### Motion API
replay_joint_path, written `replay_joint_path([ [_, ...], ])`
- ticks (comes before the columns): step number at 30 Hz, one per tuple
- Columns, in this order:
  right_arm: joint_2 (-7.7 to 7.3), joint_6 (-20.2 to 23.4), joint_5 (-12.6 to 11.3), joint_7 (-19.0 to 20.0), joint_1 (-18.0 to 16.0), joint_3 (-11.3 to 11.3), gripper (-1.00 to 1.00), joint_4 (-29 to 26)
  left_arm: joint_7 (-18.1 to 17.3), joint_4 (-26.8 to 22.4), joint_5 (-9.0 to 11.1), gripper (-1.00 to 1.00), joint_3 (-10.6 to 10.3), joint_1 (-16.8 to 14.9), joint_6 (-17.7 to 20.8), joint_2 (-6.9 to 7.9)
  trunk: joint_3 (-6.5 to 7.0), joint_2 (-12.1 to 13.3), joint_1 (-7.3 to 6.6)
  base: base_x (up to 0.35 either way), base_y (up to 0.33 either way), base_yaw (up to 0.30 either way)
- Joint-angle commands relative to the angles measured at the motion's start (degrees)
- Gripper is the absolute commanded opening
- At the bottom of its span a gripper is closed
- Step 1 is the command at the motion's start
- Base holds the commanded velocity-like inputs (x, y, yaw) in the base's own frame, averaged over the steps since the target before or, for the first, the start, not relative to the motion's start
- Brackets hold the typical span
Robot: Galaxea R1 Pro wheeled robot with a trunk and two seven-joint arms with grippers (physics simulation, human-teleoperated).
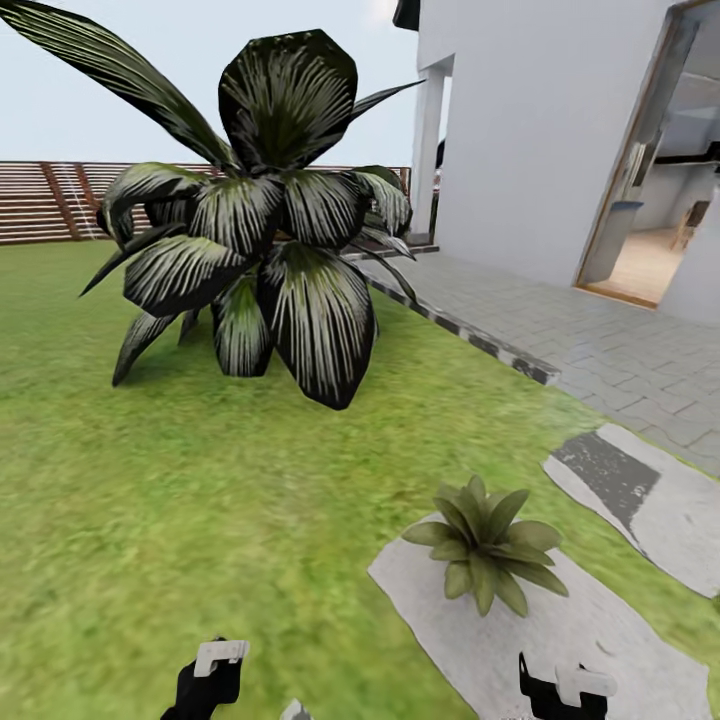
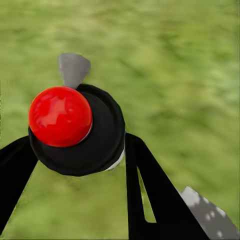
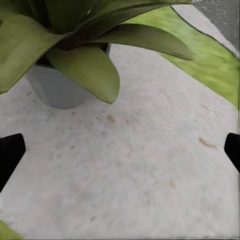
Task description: Pick up the pesticide atomizer in the garden and spray insectifuge to fully cover both potted plants in the garden.
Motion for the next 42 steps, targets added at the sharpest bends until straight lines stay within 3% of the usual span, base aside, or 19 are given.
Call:
replay_joint_path([
  [1,0.00,-0.2,0.6,-0.4,-0.1,-0.2,1.00,0.1,-0.3,0.0,0.0,-1.00,0.3,0.0,-0.1,0.00,-0.05,0.0,0.00,0.097,0.333,-0.284],
  [42,0.08,-0.2,0.6,-0.4,-0.1,-0.2,1.00,0.2,-0.3,0.0,0.0,-1.00,0.3,0.0,-0.2,-0.08,-0.05,0.0,0.00,0.136,0.327,-0.284],
])
